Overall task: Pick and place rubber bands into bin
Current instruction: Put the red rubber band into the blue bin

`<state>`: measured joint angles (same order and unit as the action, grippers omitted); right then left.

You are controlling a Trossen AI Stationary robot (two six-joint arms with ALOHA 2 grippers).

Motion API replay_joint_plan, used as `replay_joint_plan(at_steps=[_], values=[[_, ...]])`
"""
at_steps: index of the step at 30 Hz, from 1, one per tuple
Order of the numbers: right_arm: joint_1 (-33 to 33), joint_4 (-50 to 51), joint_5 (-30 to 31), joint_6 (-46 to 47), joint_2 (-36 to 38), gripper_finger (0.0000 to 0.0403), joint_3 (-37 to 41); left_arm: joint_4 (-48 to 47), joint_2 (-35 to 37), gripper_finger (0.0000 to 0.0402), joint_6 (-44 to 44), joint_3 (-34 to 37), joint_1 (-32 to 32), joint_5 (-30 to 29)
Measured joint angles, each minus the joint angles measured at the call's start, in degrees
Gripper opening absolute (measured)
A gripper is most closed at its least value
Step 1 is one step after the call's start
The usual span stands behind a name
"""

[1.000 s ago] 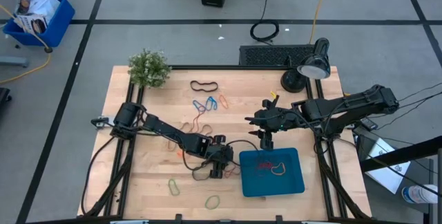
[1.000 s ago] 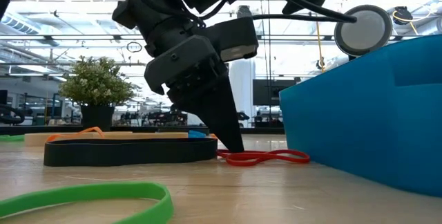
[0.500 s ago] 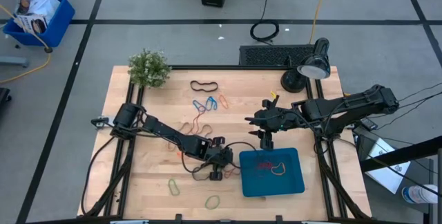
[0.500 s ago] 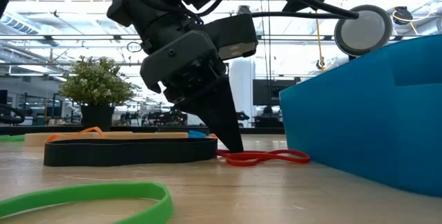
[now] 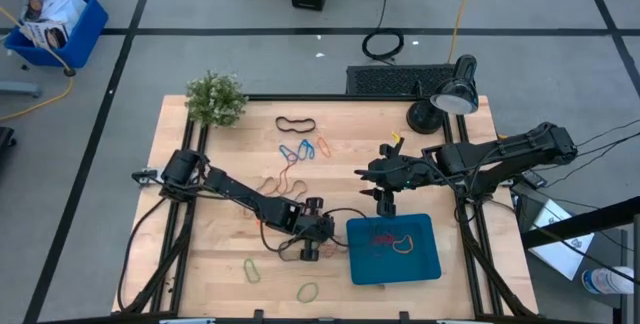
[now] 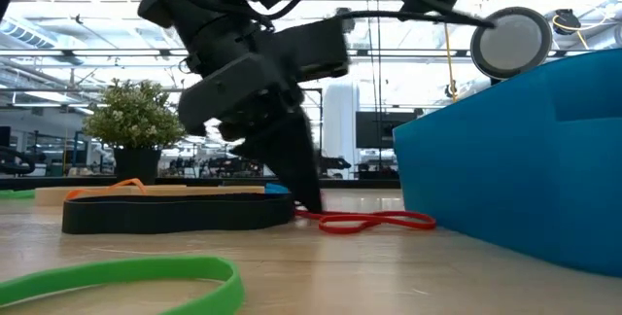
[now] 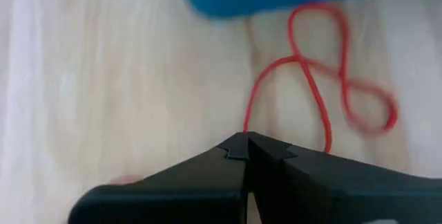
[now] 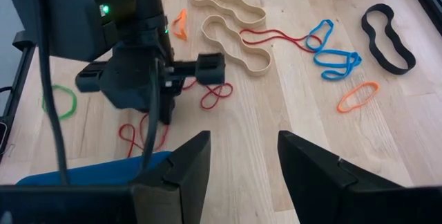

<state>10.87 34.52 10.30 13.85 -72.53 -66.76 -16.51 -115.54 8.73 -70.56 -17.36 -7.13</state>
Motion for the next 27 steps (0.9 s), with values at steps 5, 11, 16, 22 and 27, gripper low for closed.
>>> replay_joint_plan(at_steps=[5,11,16,22,27], values=[[0.0,0.0,0.0,0.0,0.0,0.0167,0.0,-1.2,3.6,0.0003,0.2,0.2,0.6,-0.8],[0.0,0.0,0.0,0.3,0.0,0.0167,0.0,-0.2,9.3,0.0002,1.1,0.1,1.8,-1.2],[0.0,0.0,0.0,1.9,0.0,0.0167,0.0,-0.1,15.6,0.0002,0.8,0.0,2.9,-2.2],[0.0,-1.0,0.0,2.0,0.0,0.0167,0.0,0.8,22.7,0.0002,0.2,-0.1,3.6,-3.9],[0.1,-7.4,0.0,2.0,0.0,0.0167,0.0,4.4,26.7,0.0002,-1.5,-0.2,4.0,-4.7]])
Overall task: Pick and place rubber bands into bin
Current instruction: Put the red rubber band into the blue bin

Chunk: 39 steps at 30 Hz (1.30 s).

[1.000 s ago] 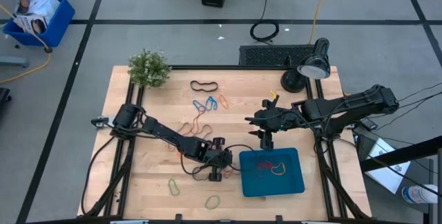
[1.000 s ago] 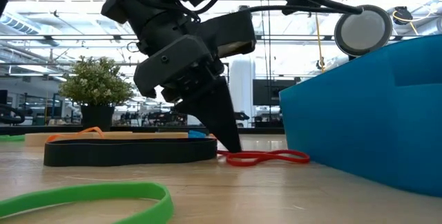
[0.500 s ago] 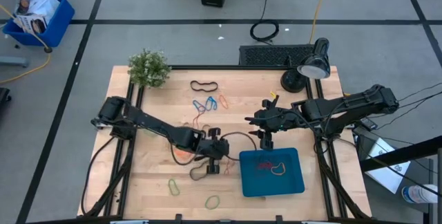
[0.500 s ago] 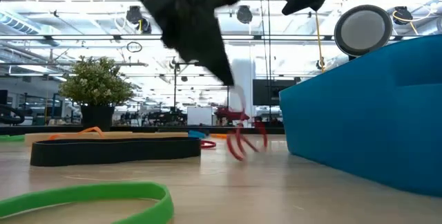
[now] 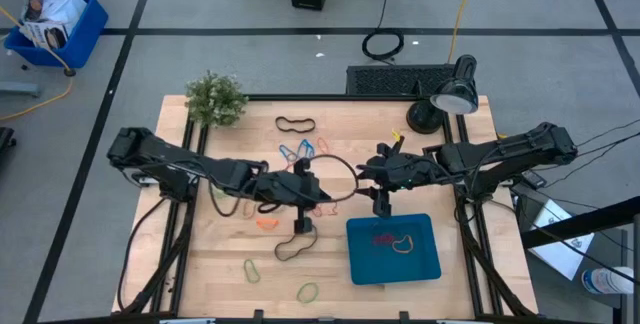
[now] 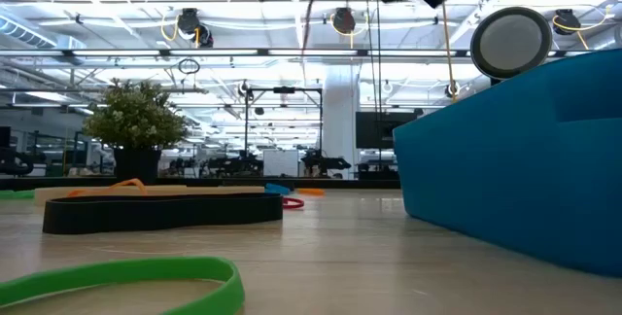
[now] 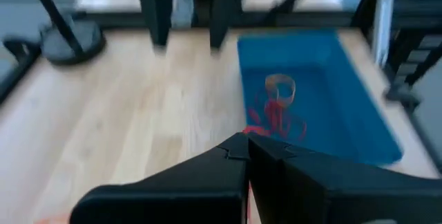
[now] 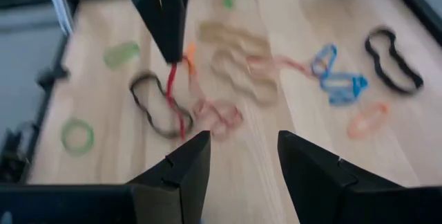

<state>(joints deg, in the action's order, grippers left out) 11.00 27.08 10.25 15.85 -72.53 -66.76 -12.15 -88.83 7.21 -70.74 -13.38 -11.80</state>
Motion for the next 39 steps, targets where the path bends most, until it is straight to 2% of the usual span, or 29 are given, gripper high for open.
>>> replay_joint_plan(at_steps=[7,17,20,25,30,39], values=[[0.8,-10.4,0.0,-1.9,0.0,0.0167,0.0,3.9,1.8,0.0002,-2.4,0.0,0.1,-1.4],[4.7,-13.2,0.2,-9.6,-2.4,0.0167,0.0,5.3,1.9,0.0001,-3.0,0.0,0.3,-4.8],[4.9,-14.6,0.8,-9.7,-4.1,0.0167,0.0,6.0,1.9,0.0001,-3.0,0.0,0.3,-4.8],[5.0,-14.9,6.5,-10.5,-5.0,0.0167,0.0,6.0,1.9,0.0001,-3.0,0.0,0.3,-4.8],[5.0,-15.7,6.5,-7.2,-5.0,0.0167,0.0,6.0,1.9,0.0001,-2.7,0.0,0.3,-4.8],[5.0,-15.7,6.9,-7.6,-4.9,0.0167,0.0,5.7,1.9,0.0002,-2.8,0.0,0.3,-4.7]])
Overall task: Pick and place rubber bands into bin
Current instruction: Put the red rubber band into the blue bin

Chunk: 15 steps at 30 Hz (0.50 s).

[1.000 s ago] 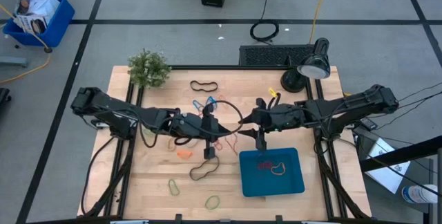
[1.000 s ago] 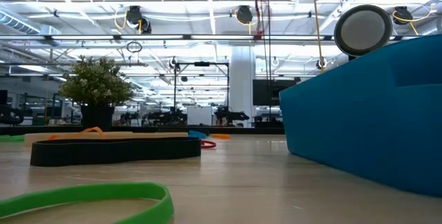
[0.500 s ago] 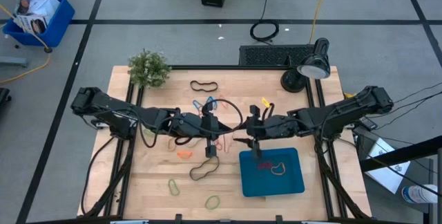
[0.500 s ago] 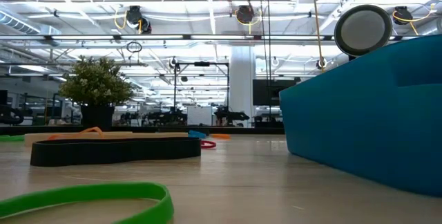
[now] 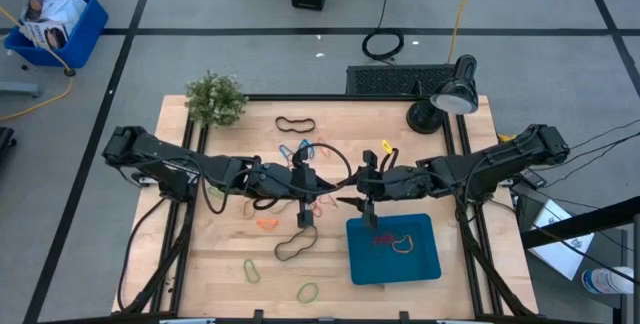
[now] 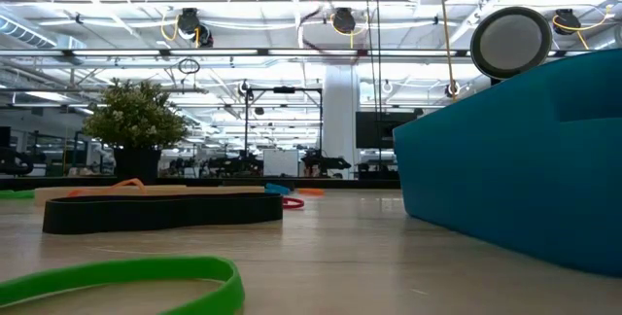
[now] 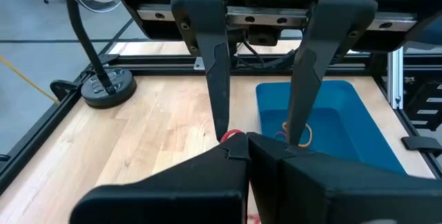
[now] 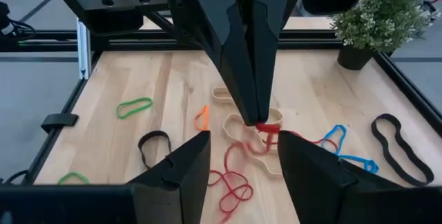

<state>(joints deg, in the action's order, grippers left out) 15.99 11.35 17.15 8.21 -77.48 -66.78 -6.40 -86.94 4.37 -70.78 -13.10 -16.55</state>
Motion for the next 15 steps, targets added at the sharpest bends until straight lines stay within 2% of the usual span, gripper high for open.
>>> replay_joint_plan(at_steps=[3,15], values=[[0.1,0.0,2.4,-1.1,0.2,0.0167,0.0,-0.5,0.0,0.0001,0.1,0.0,0.0,0.0],[0.2,0.1,2.2,-1.0,0.2,0.0167,0.0,0.9,0.0,0.0001,0.1,0.0,0.0,0.2]])
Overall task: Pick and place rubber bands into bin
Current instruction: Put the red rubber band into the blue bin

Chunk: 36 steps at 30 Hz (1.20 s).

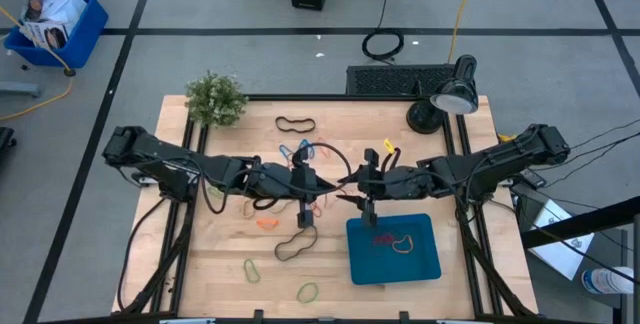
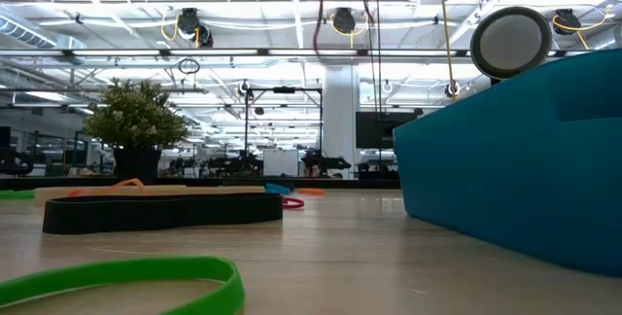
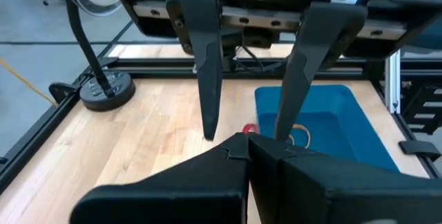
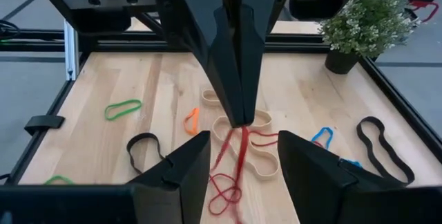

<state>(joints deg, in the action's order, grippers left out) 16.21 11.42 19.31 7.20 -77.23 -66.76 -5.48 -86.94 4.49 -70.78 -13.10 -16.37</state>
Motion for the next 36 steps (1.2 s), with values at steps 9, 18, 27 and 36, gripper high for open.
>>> replay_joint_plan(at_steps=[9,18,27,36], values=[[-0.1,0.6,-0.1,1.4,-0.5,0.0128,0.0,0.2,0.0,0.0001,-0.1,0.0,0.0,0.0],[-0.1,0.8,-0.1,1.1,-0.5,0.0020,0.0,0.2,0.0,0.0008,0.0,0.0,0.0,0.0],[-0.1,0.9,-0.1,1.3,-0.5,0.0003,0.0,0.2,0.0,0.0025,0.1,0.0,0.0,-0.2],[-0.1,3.3,0.0,2.9,-0.5,0.0002,0.0,-1.3,0.0,0.0104,0.2,0.0,0.0,1.6]])
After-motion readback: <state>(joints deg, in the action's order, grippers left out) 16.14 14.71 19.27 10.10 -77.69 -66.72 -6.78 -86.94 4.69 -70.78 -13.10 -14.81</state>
